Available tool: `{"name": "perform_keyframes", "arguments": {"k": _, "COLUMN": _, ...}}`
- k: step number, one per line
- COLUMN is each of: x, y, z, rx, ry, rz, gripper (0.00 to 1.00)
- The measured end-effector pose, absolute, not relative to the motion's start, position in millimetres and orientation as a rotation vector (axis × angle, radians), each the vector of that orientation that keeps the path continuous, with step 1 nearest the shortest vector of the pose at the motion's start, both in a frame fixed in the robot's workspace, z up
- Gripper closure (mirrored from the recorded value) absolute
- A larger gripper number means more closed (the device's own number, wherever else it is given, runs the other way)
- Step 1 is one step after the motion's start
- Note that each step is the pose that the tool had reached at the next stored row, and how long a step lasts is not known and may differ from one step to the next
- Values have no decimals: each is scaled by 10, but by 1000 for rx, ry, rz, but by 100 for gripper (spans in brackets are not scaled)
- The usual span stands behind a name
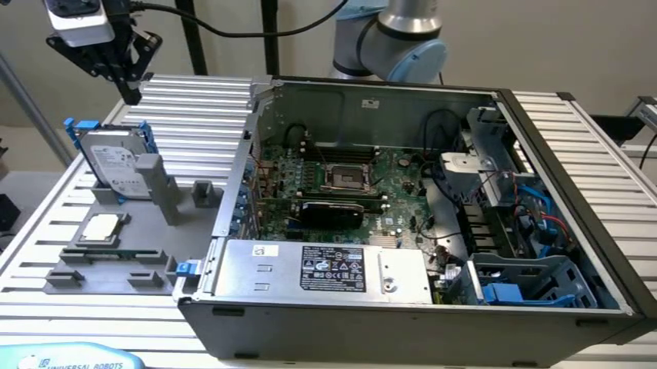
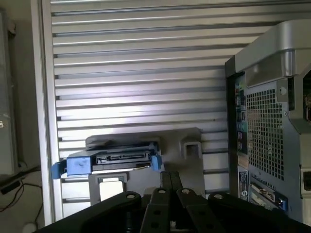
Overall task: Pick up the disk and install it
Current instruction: 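Reach for the disk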
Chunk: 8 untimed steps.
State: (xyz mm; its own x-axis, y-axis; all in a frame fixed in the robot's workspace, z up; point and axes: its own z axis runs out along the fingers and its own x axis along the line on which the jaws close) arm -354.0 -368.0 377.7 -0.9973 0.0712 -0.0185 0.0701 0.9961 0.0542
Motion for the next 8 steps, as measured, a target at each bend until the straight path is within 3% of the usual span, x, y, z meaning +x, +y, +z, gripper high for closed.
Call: {"name": "perform_keyframes", "arguments": {"k": 8, "x": -3901, "y": -3620, "z": 3746, "rx": 110, "ry": 3118, "rz": 83, "gripper": 89}}
